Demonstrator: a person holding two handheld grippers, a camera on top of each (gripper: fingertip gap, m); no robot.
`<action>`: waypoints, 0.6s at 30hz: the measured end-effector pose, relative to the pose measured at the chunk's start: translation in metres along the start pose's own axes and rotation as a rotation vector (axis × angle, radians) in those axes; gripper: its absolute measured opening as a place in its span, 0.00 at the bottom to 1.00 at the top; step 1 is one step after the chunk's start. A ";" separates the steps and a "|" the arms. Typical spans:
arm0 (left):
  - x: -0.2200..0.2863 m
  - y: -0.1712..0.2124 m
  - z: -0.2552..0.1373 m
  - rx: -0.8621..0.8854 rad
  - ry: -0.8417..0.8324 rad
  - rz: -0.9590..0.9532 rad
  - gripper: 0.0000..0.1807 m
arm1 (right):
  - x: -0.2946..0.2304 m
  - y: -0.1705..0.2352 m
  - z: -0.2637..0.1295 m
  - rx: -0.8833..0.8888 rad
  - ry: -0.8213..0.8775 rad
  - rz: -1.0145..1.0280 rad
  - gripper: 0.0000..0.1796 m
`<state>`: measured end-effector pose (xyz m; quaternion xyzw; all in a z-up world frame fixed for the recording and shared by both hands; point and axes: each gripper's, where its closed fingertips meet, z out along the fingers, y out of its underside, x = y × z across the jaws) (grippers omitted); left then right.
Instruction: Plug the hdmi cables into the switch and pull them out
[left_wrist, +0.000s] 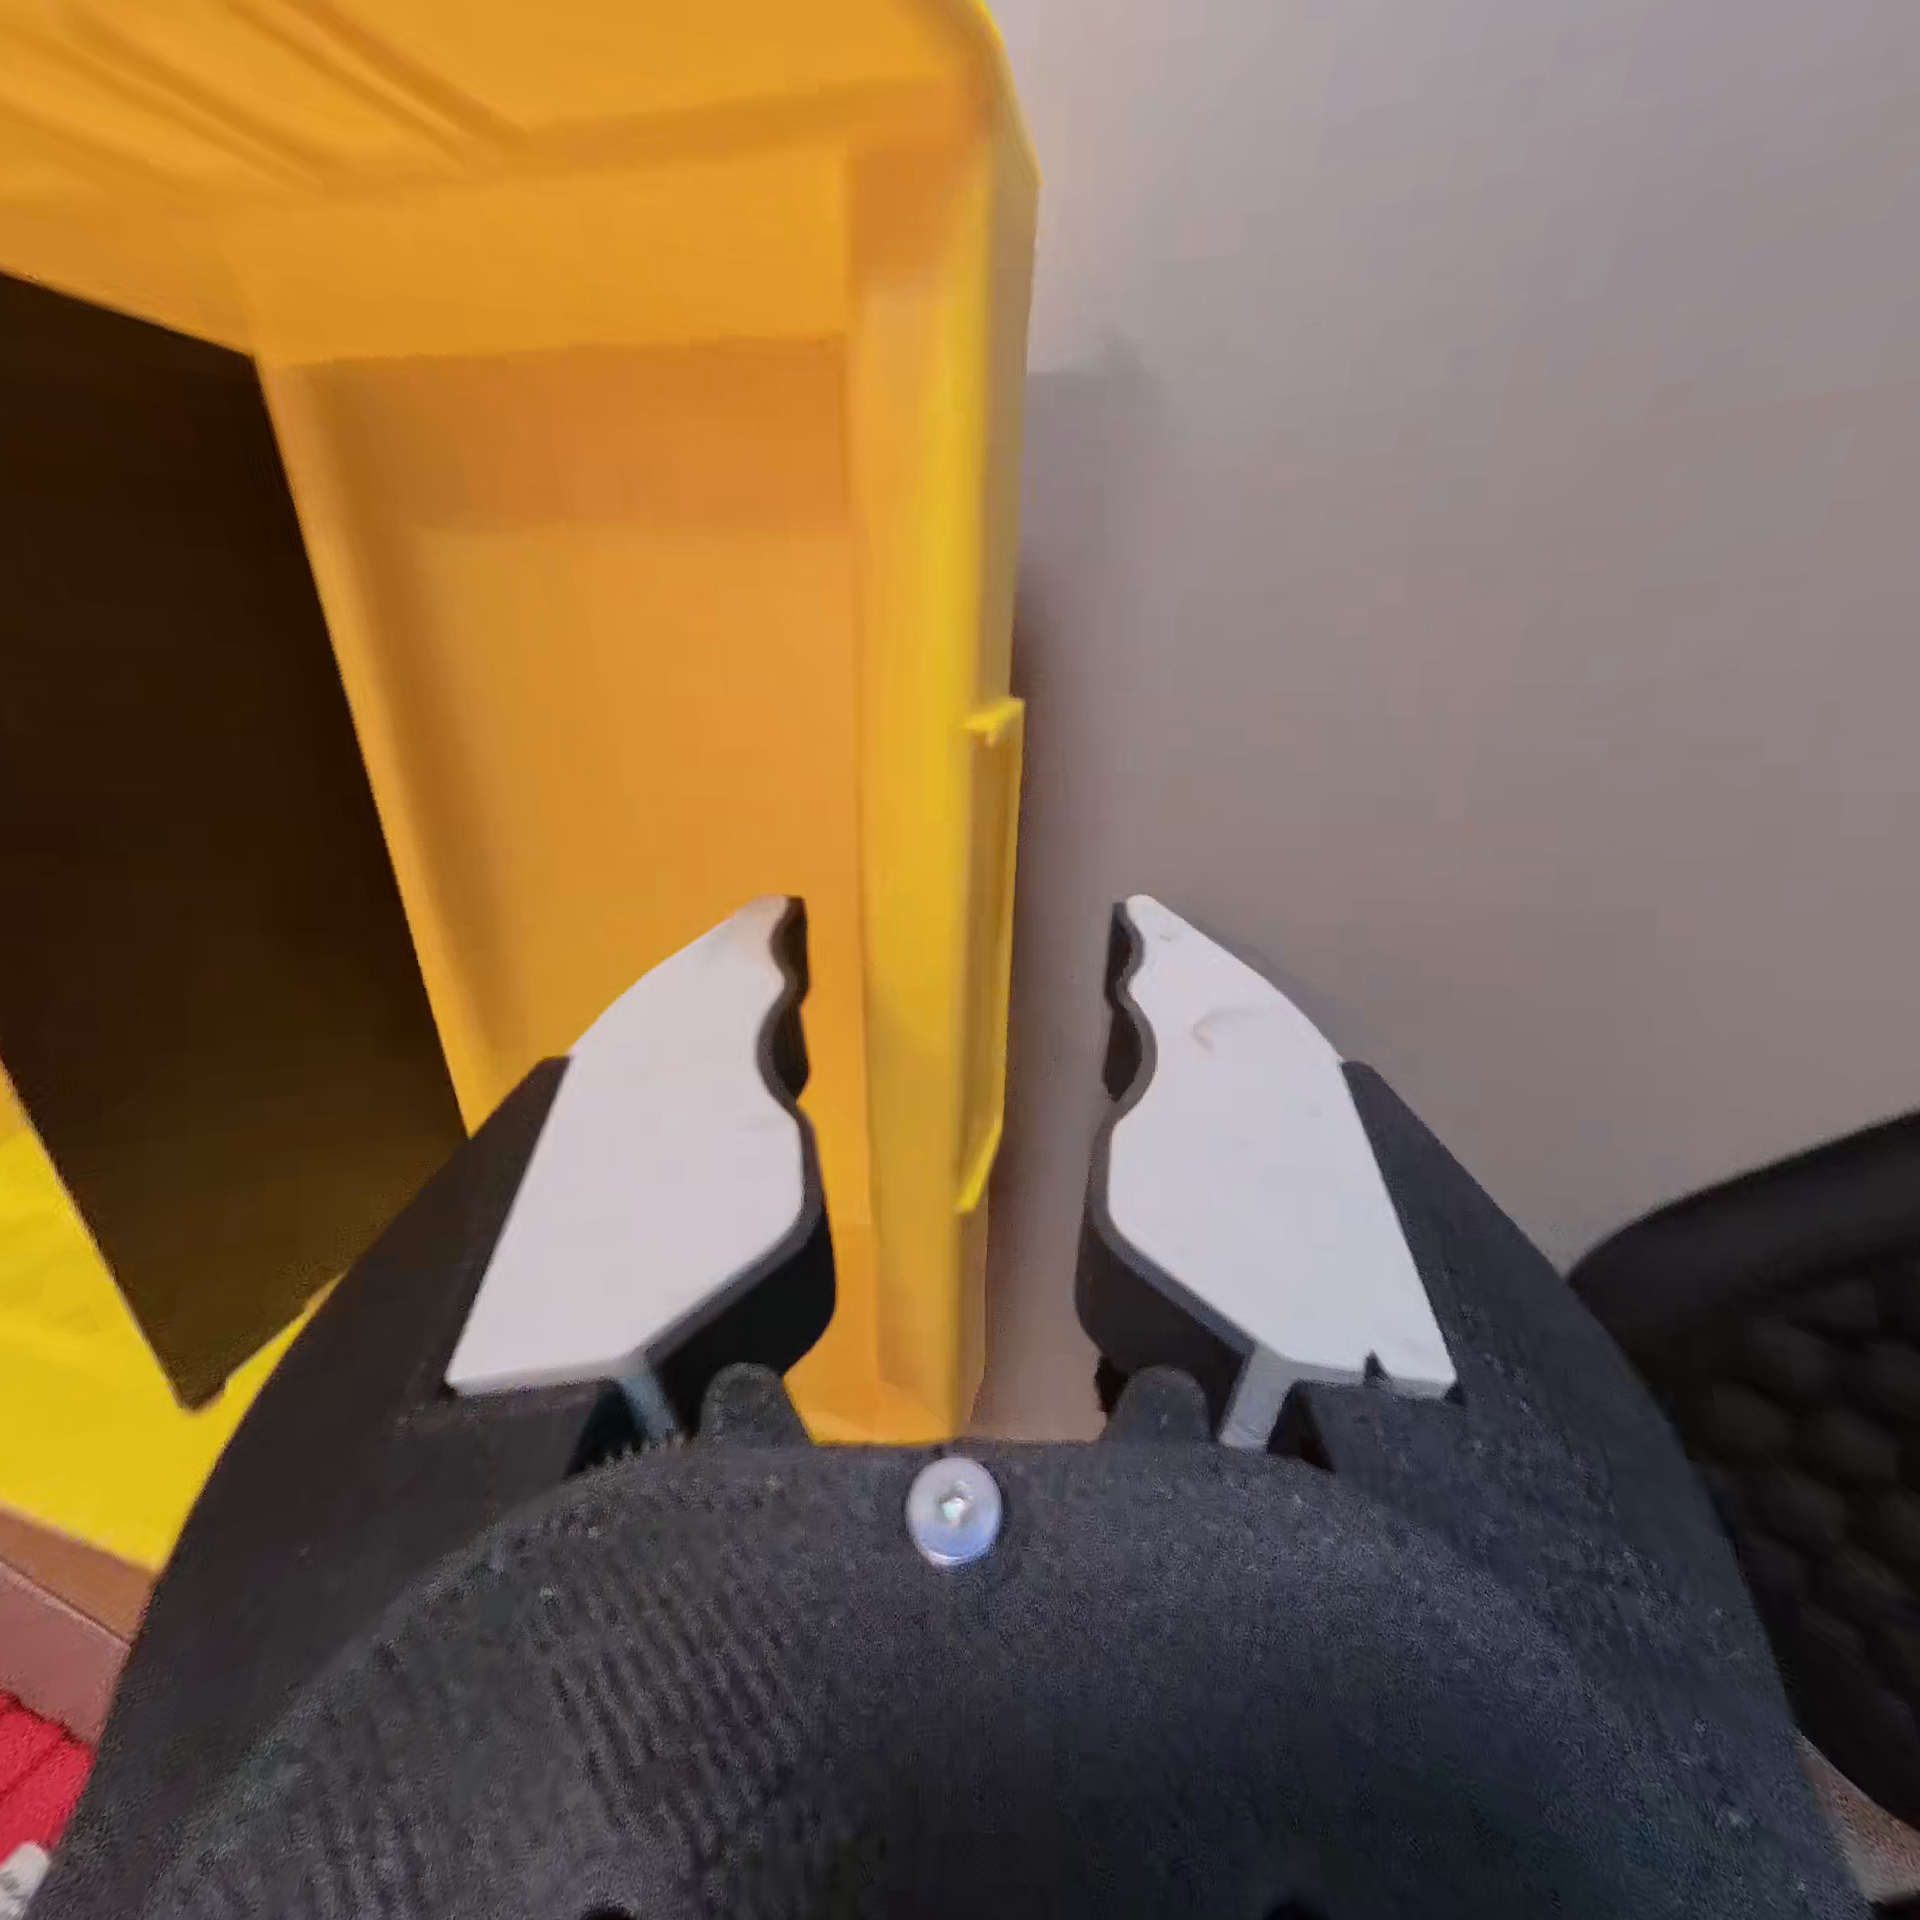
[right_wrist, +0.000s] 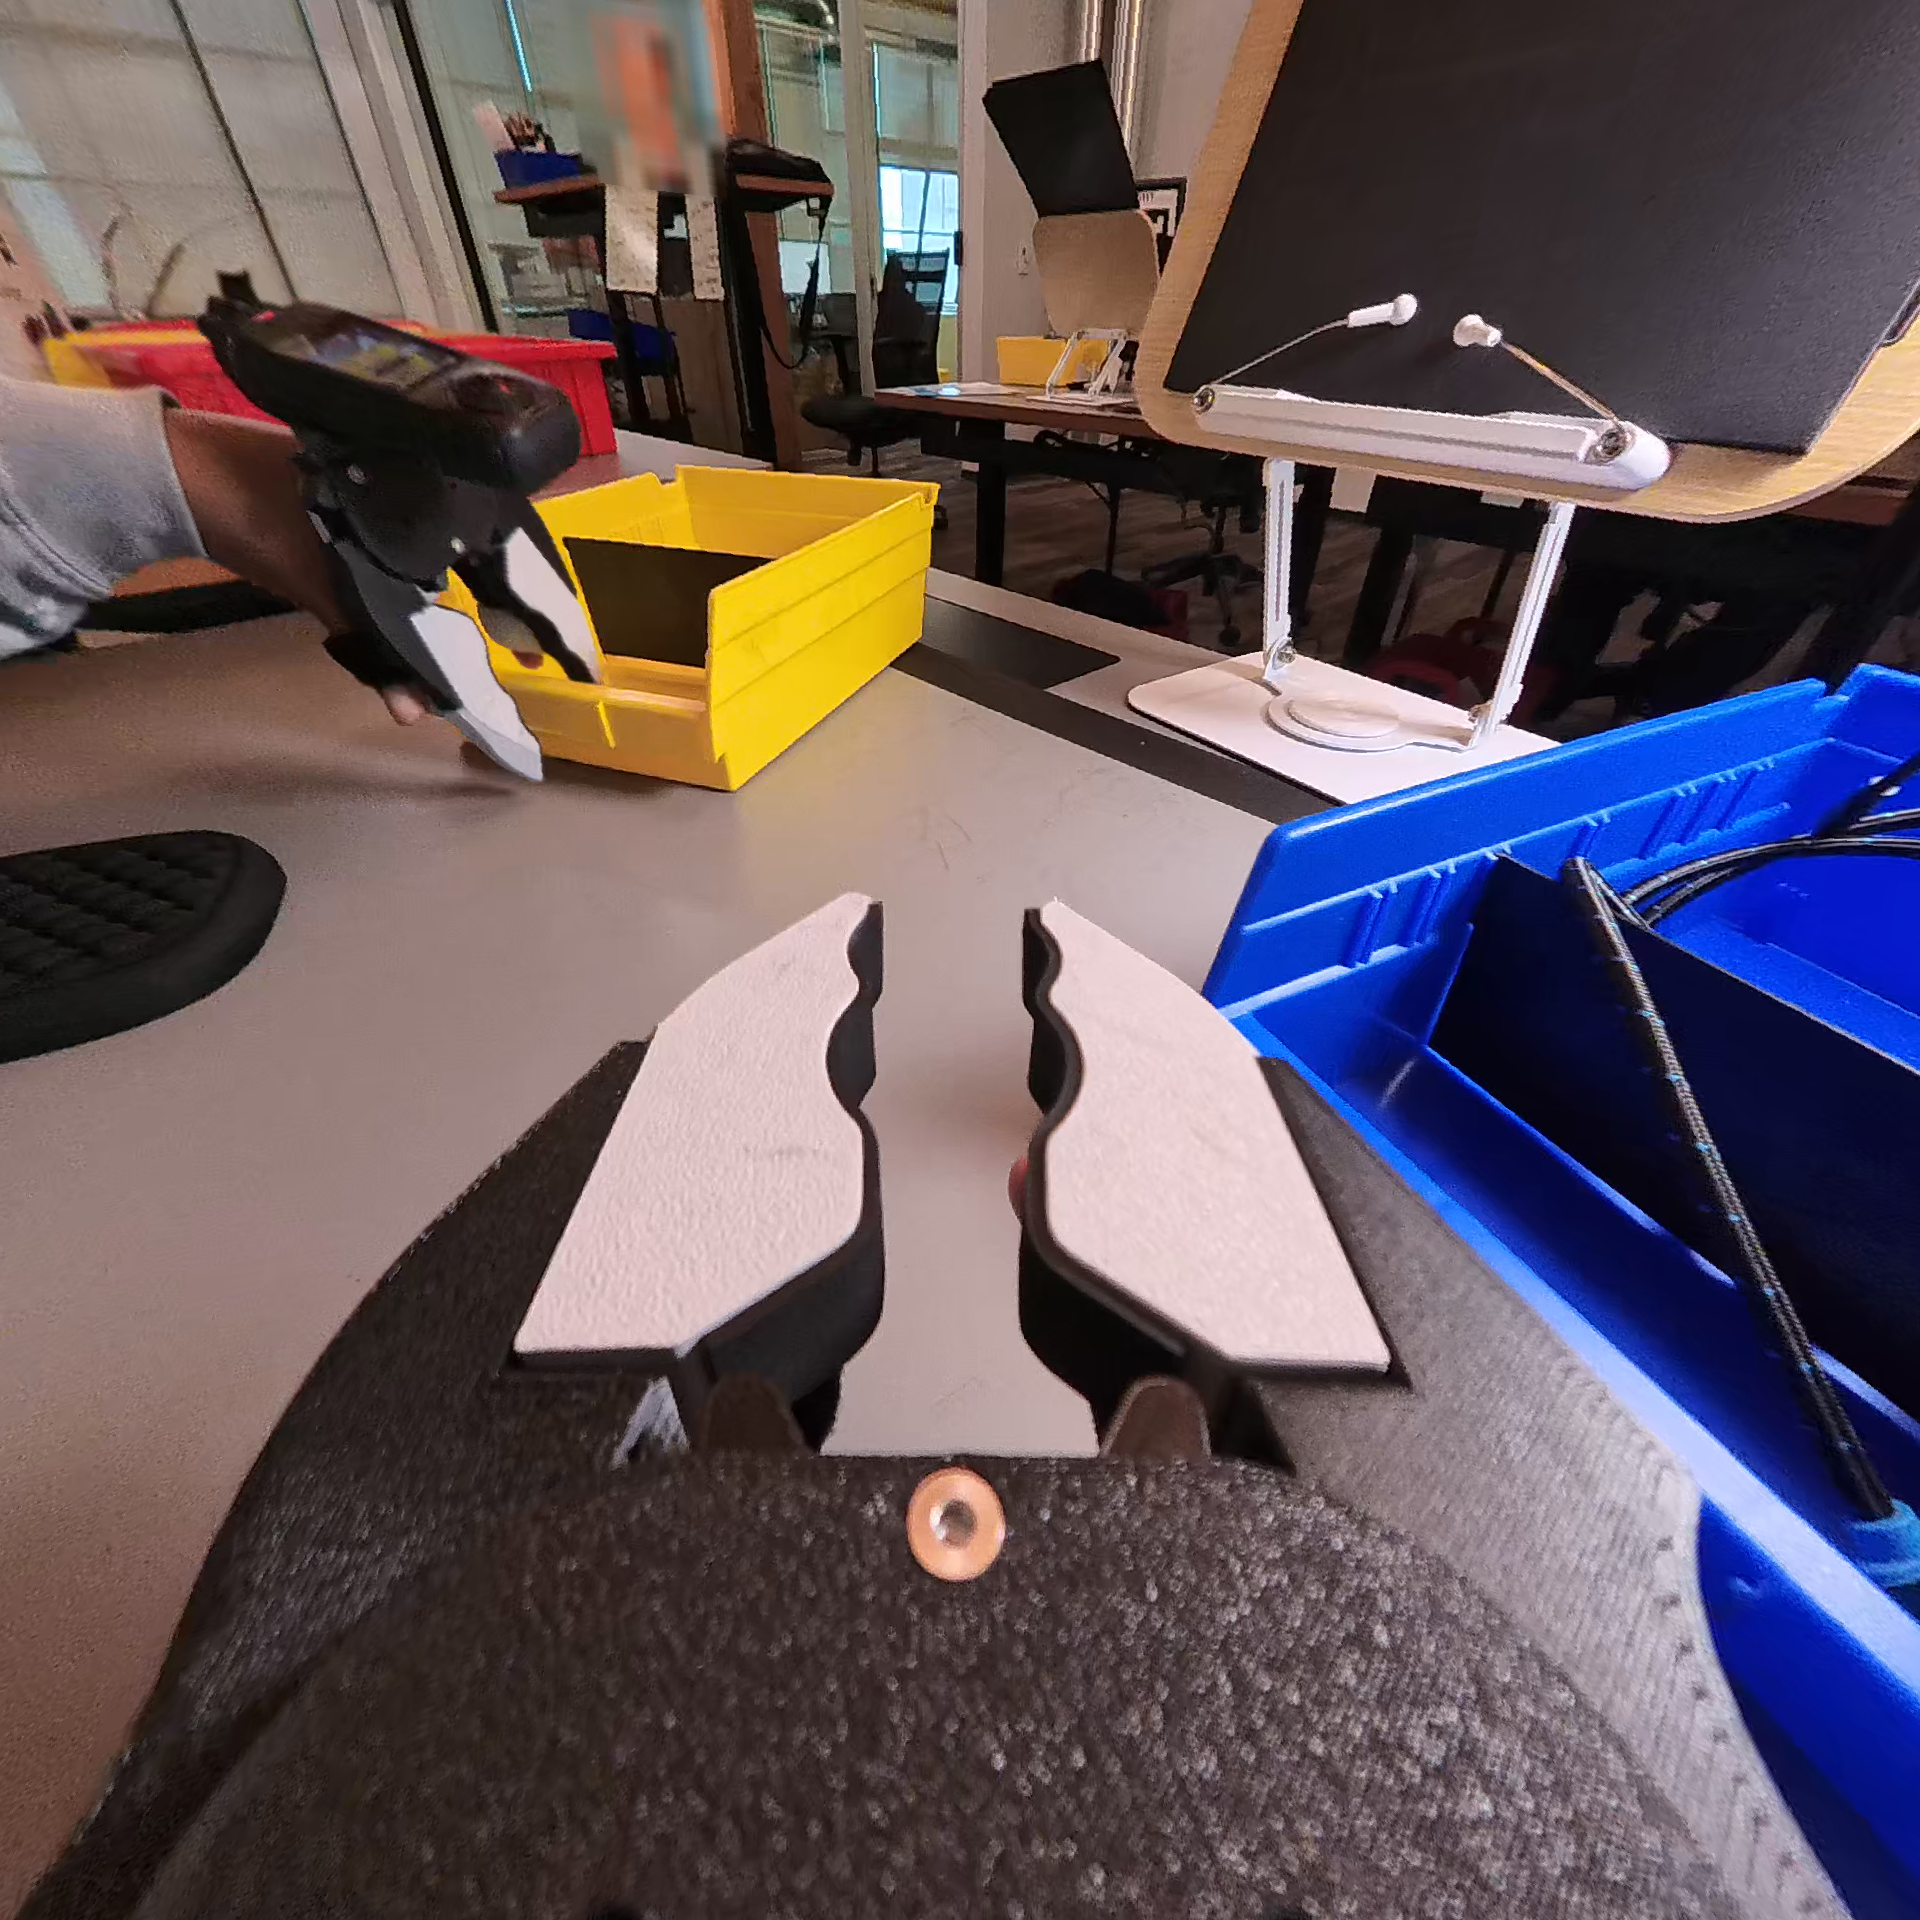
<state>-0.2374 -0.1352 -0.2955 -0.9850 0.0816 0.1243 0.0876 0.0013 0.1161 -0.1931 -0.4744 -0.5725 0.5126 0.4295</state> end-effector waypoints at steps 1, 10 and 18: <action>0.000 -0.001 0.007 -0.009 -0.016 0.021 0.24 | 0.002 0.001 -0.001 -0.004 0.003 -0.002 0.14; 0.000 -0.005 0.012 0.025 -0.094 0.053 0.16 | 0.015 -0.002 -0.006 -0.001 0.031 0.047 0.14; 0.036 -0.029 0.006 0.088 -0.044 0.169 0.16 | 0.083 0.021 -0.038 -0.357 0.254 -0.284 0.19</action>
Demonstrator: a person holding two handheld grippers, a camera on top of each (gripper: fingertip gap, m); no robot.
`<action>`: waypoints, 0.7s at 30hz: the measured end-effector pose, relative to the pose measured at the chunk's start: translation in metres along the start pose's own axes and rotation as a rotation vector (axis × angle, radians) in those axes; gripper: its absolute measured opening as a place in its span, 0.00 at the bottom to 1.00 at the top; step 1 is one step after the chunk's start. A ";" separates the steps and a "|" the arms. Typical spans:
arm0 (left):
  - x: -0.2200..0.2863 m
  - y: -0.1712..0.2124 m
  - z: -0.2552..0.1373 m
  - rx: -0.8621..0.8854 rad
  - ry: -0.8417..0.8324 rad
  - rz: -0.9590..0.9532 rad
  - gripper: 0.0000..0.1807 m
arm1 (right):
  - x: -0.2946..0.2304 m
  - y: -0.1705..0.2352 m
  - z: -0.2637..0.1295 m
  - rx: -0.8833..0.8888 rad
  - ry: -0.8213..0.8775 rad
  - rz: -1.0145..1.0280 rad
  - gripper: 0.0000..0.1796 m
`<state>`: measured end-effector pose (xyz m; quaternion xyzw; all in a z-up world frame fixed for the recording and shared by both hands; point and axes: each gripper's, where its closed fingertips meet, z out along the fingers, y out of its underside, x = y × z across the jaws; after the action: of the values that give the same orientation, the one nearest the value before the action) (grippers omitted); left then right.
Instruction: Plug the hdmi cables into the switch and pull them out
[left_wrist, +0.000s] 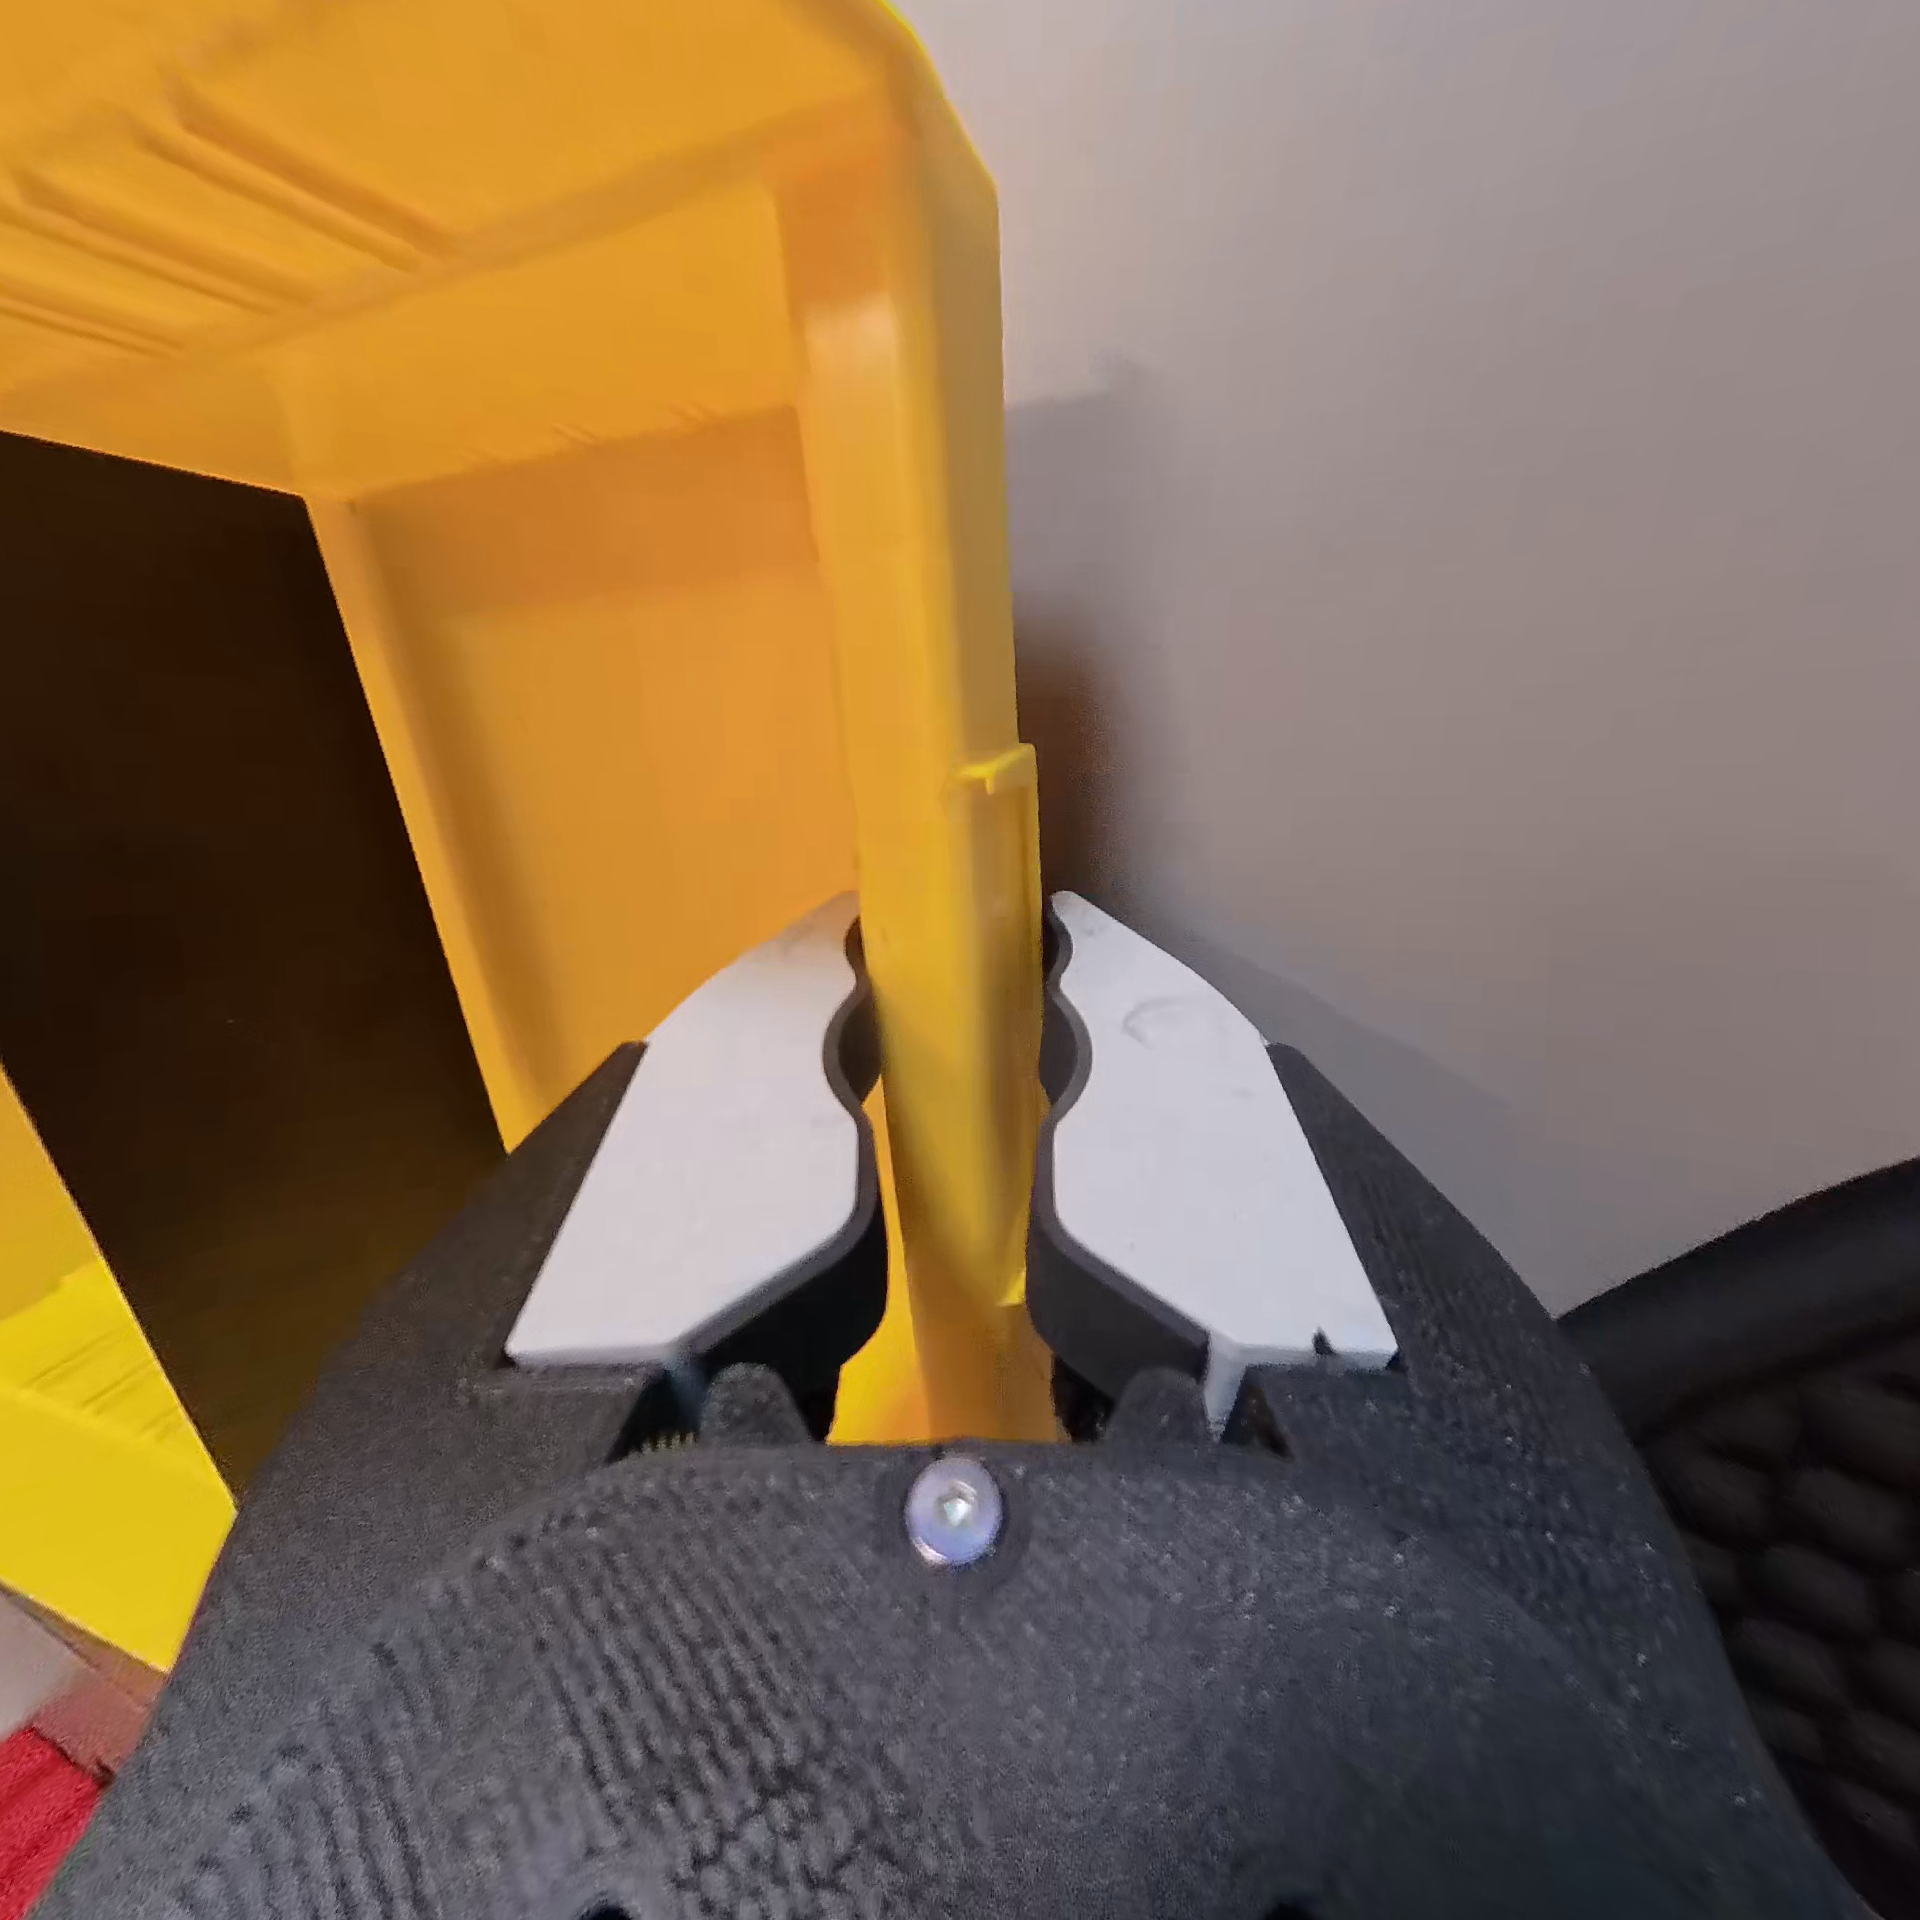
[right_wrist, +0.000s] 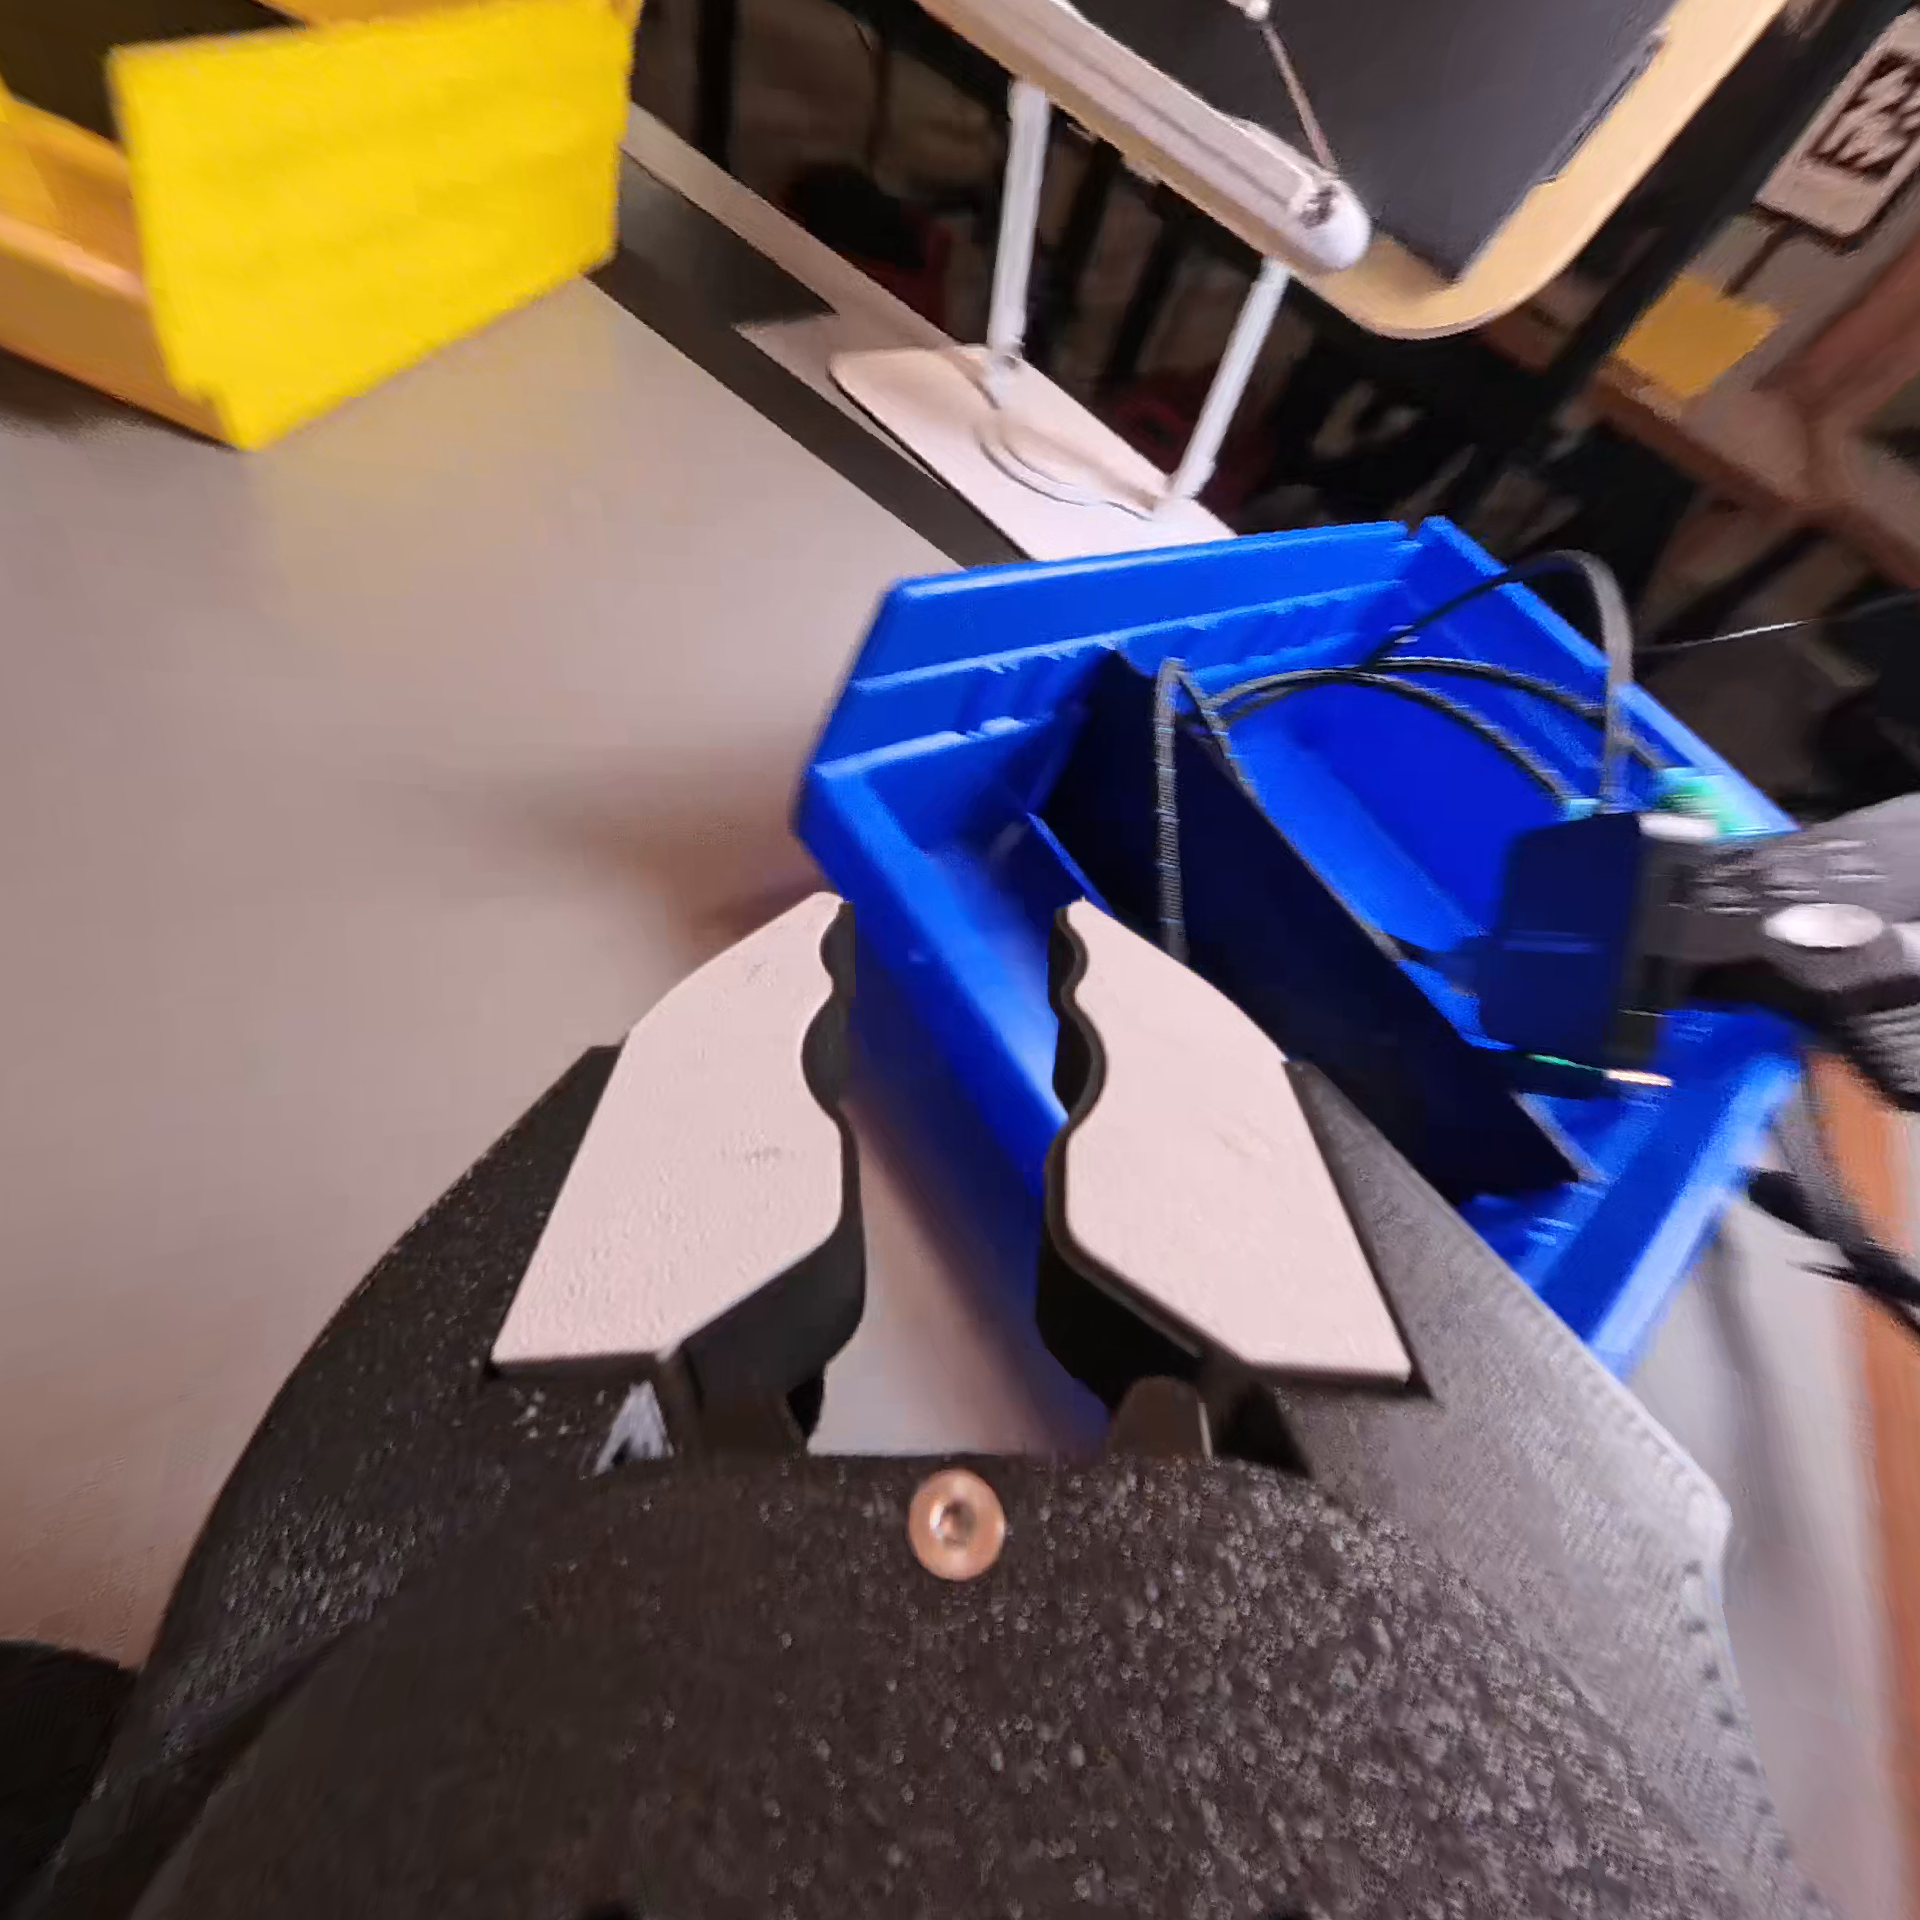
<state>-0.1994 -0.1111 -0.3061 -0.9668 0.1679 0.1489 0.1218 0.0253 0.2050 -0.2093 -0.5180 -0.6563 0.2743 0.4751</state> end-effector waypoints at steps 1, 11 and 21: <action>0.003 -0.008 0.000 0.011 0.005 0.027 0.16 | 0.009 0.005 -0.002 -0.055 0.023 -0.052 0.20; 0.019 -0.132 -0.020 0.396 -0.007 0.026 0.28 | 0.018 0.084 0.026 -0.609 -0.143 -0.326 0.27; 0.144 -0.159 -0.083 0.740 0.107 -0.213 0.25 | -0.055 0.063 0.029 -0.493 -0.129 -0.573 0.17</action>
<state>0.0079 -0.0315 -0.2471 -0.8759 0.1153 0.0143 0.4682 0.0266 0.1771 -0.2932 -0.3940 -0.8493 -0.0036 0.3513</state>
